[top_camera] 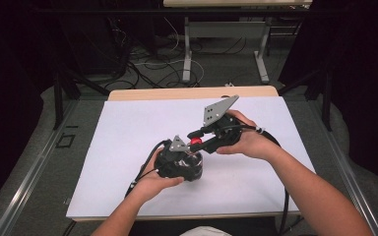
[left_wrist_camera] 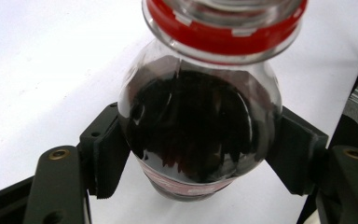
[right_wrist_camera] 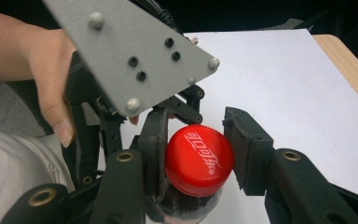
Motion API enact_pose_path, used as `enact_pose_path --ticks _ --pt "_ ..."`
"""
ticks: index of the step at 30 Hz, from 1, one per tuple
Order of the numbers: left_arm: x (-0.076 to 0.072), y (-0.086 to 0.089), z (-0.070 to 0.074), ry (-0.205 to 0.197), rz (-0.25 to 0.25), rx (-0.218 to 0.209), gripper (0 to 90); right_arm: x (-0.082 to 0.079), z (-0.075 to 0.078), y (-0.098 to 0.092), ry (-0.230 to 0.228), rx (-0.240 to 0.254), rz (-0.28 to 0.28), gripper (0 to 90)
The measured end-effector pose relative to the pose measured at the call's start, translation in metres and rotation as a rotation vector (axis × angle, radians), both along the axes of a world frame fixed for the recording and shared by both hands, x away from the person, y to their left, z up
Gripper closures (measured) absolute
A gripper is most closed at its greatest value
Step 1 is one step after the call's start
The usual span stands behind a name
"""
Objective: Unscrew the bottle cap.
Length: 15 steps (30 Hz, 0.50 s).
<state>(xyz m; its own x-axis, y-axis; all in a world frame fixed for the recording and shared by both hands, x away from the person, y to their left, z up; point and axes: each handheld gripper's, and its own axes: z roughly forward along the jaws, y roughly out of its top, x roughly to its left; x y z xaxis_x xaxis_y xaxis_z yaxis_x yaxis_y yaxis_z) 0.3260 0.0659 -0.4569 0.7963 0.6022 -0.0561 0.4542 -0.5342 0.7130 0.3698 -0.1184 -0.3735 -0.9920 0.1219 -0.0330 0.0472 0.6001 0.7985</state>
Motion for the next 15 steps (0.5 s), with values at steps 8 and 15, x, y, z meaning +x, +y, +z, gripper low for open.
enact_pose_path --ticks 8,15 --pt "0.004 0.008 0.001 -0.006 0.027 -0.004 29.9 -0.001 0.002 -0.004 -0.001 -0.012 -0.023 60.7" --pt "0.007 0.013 0.002 -0.002 0.046 -0.012 29.9 -0.004 0.001 -0.006 0.009 -0.030 -0.051 60.7"
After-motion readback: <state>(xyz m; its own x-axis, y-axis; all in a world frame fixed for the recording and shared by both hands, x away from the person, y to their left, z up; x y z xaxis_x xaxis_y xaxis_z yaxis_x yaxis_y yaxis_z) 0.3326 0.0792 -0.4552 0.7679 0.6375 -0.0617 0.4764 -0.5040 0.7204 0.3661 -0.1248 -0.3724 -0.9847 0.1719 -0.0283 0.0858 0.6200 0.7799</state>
